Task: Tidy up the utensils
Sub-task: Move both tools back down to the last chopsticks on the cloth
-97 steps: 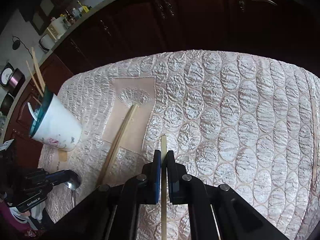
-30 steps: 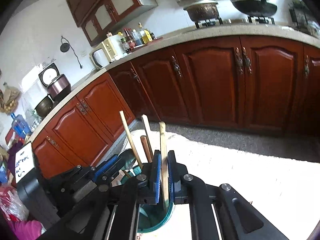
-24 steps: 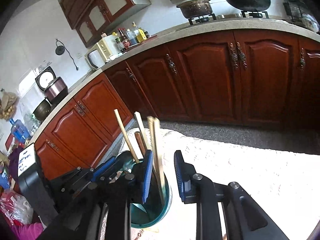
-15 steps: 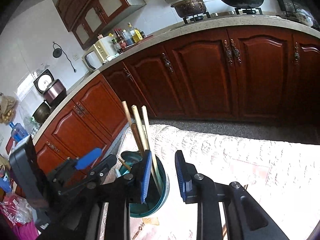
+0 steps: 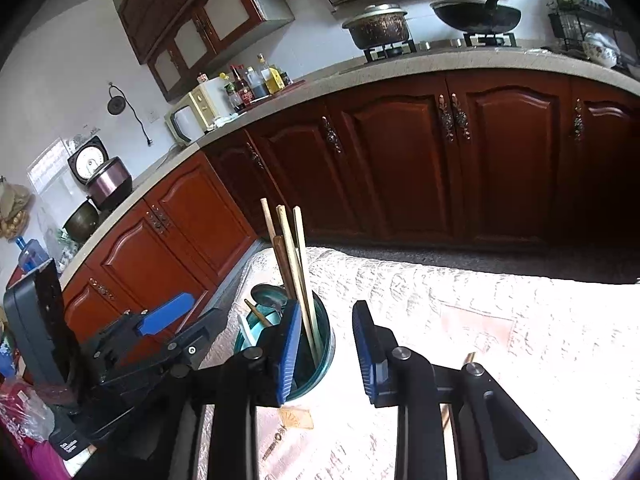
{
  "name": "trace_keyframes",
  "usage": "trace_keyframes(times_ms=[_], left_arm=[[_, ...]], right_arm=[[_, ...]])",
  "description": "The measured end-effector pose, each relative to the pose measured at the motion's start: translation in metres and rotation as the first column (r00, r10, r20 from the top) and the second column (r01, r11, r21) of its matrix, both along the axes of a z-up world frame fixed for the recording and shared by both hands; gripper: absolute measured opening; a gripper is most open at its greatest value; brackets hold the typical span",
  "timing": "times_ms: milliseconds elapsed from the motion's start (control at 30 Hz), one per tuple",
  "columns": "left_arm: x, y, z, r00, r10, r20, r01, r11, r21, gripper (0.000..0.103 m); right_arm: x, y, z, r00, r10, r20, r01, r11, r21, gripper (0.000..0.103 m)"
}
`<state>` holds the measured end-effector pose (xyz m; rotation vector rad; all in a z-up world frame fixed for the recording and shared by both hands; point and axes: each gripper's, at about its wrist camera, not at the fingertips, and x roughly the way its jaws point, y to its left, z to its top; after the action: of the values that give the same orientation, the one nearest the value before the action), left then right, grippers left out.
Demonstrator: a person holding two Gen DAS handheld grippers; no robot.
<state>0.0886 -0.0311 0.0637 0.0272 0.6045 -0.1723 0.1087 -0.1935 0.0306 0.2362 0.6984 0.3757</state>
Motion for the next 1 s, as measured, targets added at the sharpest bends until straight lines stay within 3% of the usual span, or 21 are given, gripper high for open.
trace_keyframes(times_ms=[133, 267, 467, 600, 867, 1000], left_arm=[[-0.006, -0.008, 0.000, 1.000, -0.011, -0.018, 0.011, 1.000, -0.014, 0.061], [-0.013, -0.014, -0.001, 0.999, -0.021, -0.027, 0.021, 1.000, -0.024, 0.065], [-0.021, -0.025, -0.007, 0.998, -0.042, -0.050, 0.040, 0.999, -0.033, 0.073], [-0.023, -0.032, -0.012, 0.996, -0.053, -0.071, 0.051, 0.998, -0.035, 0.073], [-0.027, -0.042, -0.027, 0.990, -0.075, -0.117, 0.072, 0.997, -0.034, 0.073], [-0.027, -0.040, -0.031, 0.989, -0.073, -0.131, 0.069, 0.997, -0.035, 0.073]], right_arm=[[-0.014, -0.004, 0.003, 1.000, -0.015, 0.008, 0.015, 1.000, -0.026, 0.033], [-0.027, -0.013, 0.000, 1.000, -0.030, 0.005, 0.030, 0.999, -0.040, 0.043], [-0.042, -0.034, -0.016, 0.997, -0.065, -0.036, 0.063, 0.996, -0.064, 0.045], [-0.046, -0.049, -0.038, 0.992, -0.090, -0.091, 0.085, 0.994, -0.063, 0.047], [-0.042, -0.071, -0.111, 0.955, -0.122, -0.269, 0.113, 0.992, -0.050, 0.045], [-0.045, -0.077, -0.133, 0.944, -0.133, -0.303, 0.126, 0.991, -0.043, 0.045]])
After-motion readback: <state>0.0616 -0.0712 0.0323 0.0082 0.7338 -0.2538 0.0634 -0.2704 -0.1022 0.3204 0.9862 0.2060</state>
